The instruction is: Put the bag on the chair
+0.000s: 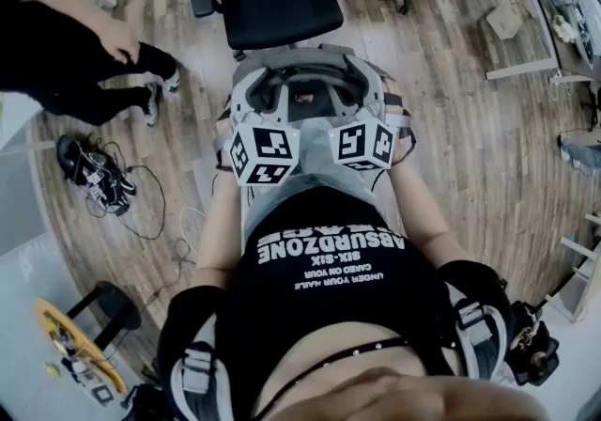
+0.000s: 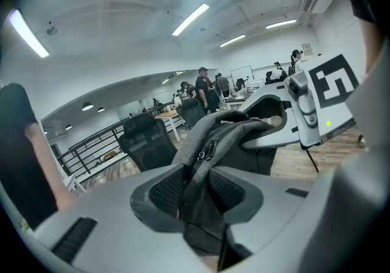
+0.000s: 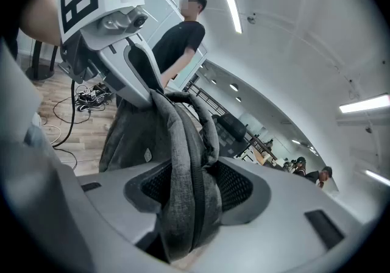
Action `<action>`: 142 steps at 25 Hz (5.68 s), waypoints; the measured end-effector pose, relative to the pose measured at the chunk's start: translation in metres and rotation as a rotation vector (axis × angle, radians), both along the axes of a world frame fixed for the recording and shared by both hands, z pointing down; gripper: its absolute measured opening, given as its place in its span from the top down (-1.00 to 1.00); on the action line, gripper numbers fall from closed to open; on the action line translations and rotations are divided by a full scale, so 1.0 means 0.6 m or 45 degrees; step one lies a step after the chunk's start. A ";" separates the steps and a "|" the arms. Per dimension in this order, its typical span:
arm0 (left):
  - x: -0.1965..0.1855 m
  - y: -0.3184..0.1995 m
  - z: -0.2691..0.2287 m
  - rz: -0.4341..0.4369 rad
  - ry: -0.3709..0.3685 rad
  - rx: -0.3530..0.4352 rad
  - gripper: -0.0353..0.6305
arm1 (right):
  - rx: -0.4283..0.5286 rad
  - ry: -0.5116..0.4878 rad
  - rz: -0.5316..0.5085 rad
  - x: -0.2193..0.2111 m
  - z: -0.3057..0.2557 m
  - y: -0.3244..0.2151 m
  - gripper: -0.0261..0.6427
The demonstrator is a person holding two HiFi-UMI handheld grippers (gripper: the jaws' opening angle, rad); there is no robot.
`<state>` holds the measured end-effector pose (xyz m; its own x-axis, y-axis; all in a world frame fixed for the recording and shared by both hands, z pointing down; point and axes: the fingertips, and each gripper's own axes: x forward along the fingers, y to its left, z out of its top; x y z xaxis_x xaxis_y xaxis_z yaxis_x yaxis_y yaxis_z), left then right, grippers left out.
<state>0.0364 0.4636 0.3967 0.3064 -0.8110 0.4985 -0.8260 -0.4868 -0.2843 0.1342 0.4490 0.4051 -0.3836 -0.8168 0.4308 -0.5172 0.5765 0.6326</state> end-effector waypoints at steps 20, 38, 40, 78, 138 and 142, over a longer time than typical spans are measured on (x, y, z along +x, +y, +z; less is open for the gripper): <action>-0.002 -0.260 0.018 -0.047 -0.015 -0.033 0.51 | -0.047 -0.011 -0.064 -0.003 0.019 -0.267 0.28; 0.021 -0.488 0.019 -0.132 -0.009 -0.006 0.51 | -0.045 -0.047 -0.140 0.019 0.020 -0.503 0.28; 0.017 -0.499 0.022 -0.144 -0.007 -0.013 0.51 | -0.049 -0.046 -0.152 0.014 0.022 -0.515 0.28; -0.117 -0.875 0.028 -0.041 -0.003 -0.065 0.51 | -0.147 -0.022 -0.110 -0.117 0.025 -0.881 0.27; -0.179 -1.100 0.175 0.054 -0.006 -0.220 0.51 | -0.201 0.179 -0.080 -0.182 0.158 -1.112 0.25; -0.182 -1.104 0.194 0.057 -0.005 -0.252 0.51 | -0.210 0.195 -0.075 -0.184 0.175 -1.116 0.25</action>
<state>-0.0728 -0.1987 0.5132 0.3380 -0.6827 0.6478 -0.8013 -0.5698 -0.1825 0.0235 -0.2204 0.5099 -0.3482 -0.7086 0.6137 -0.3848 0.7050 0.5957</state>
